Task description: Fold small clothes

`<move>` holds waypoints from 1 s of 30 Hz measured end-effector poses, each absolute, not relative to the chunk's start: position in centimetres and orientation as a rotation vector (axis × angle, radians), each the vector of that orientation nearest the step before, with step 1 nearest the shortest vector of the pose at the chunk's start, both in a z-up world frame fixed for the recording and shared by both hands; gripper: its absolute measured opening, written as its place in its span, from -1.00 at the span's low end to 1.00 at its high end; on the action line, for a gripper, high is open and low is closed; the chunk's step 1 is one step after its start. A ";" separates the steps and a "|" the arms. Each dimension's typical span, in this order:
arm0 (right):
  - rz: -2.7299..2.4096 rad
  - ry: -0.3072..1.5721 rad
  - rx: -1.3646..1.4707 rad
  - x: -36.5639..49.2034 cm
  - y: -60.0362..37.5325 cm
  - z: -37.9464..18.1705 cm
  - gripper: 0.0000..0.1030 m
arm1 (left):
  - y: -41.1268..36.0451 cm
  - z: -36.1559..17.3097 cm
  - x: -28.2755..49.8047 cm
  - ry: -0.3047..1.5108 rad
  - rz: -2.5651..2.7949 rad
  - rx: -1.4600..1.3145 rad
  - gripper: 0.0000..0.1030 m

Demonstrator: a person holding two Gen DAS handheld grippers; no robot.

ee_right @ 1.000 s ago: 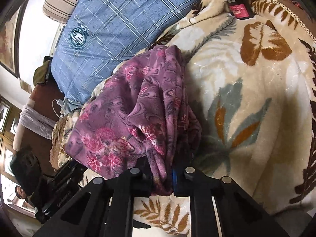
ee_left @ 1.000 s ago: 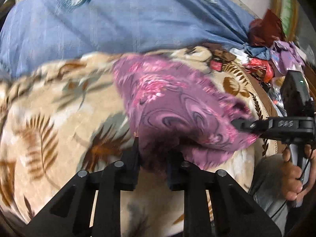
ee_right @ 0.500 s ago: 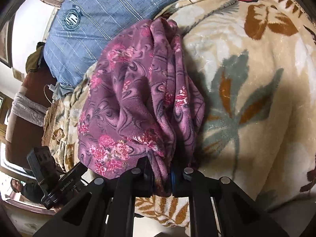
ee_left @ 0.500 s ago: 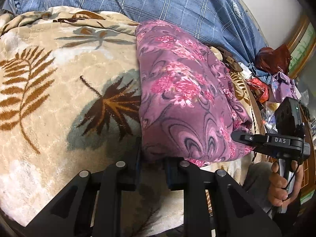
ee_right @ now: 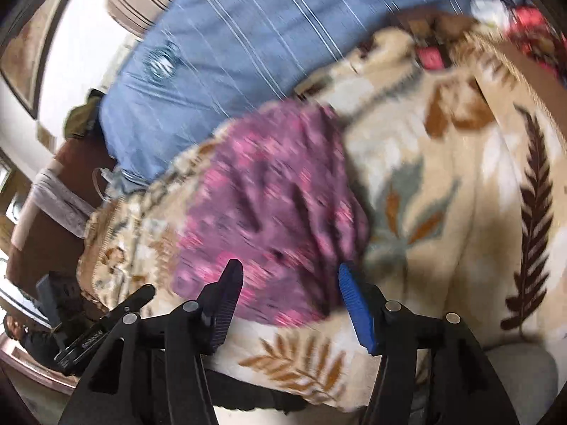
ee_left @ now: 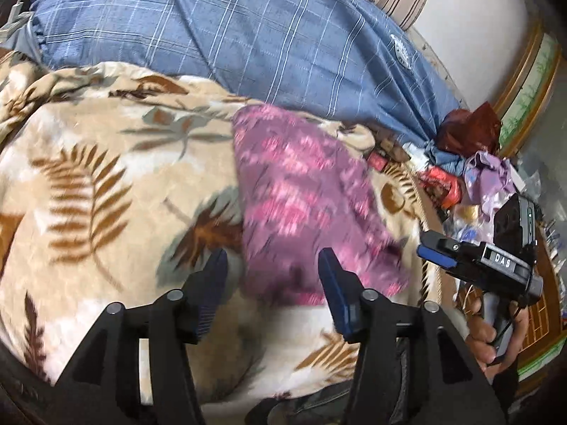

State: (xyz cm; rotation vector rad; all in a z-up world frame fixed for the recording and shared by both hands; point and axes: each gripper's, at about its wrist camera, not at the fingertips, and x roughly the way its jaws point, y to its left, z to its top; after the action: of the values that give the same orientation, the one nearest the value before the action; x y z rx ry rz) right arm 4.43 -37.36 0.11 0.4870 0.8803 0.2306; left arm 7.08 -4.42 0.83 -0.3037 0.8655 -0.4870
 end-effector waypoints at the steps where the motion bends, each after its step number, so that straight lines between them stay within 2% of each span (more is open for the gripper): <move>1: 0.244 0.872 0.473 5.0 -36.9 0.7 0.14 | -4.8 0.8 7.8 0.874 -0.479 -0.304 0.12; 2: 0.250 0.868 0.445 5.9 -36.4 1.1 0.13 | -5.4 0.6 8.7 0.895 -0.469 -0.302 0.17; 5: 0.234 0.896 0.376 9.2 -34.9 0.2 0.07 | -7.3 -2.1 11.5 1.011 -0.469 -0.322 0.17; 6: 0.235 0.914 0.369 10.0 -34.6 -0.4 -0.07 | -7.5 -2.8 11.7 1.030 -0.471 -0.332 0.18; 8: 0.195 0.959 0.324 11.0 -34.0 -2.3 -0.72 | -7.6 -3.7 11.5 1.038 -0.458 -0.350 0.18; 9: 0.166 0.971 0.324 11.0 -34.3 -3.0 -0.84 | -7.5 -3.9 11.2 1.029 -0.461 -0.361 0.16; 11: 0.154 0.949 0.385 10.3 -35.9 -3.2 -0.85 | -7.3 -4.0 10.7 1.017 -0.462 -0.368 0.05; 13: 0.116 0.903 0.421 9.4 -37.9 -2.1 -0.88 | -7.3 -4.4 10.5 1.015 -0.464 -0.371 0.04; 15: 0.116 0.909 0.471 9.1 -39.4 -2.3 -0.91 | -7.5 -4.9 10.4 1.017 -0.472 -0.373 0.05; 18: 0.085 1.006 0.485 10.2 -39.9 -5.0 -0.90 | -7.7 -4.8 10.4 1.010 -0.456 -0.346 0.16; 20: 0.089 0.999 0.475 10.1 -39.7 -4.7 -0.73 | -7.4 -4.2 10.4 1.016 -0.472 -0.348 0.14; 21: 0.095 0.980 0.477 9.9 -39.8 -4.0 -0.52 | -7.0 -3.7 10.4 1.019 -0.484 -0.360 0.14; 22: 0.109 0.955 0.499 9.5 -40.0 -3.1 -0.16 | -6.7 -3.2 10.4 1.016 -0.494 -0.376 0.13; 23: 0.119 0.933 0.514 9.1 -40.3 -2.3 0.09 | -6.2 -2.7 10.6 1.010 -0.502 -0.399 0.13; 24: 0.140 0.903 0.530 9.0 -40.4 -1.3 0.47 | -5.8 -2.2 11.1 1.011 -0.509 -0.424 0.13; 25: 0.162 0.883 0.541 9.2 -40.5 -0.4 0.58 | -5.6 -1.8 11.7 1.015 -0.518 -0.444 0.14; 30: 0.253 0.959 0.537 15.8 -40.2 1.2 0.60 | -7.0 -1.7 17.8 1.112 -0.523 -0.496 0.28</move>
State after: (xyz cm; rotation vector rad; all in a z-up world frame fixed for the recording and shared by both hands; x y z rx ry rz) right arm 15.83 -40.23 1.19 0.5370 0.9587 0.2532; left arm 17.84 -7.04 -1.69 -0.4963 1.1118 -0.5232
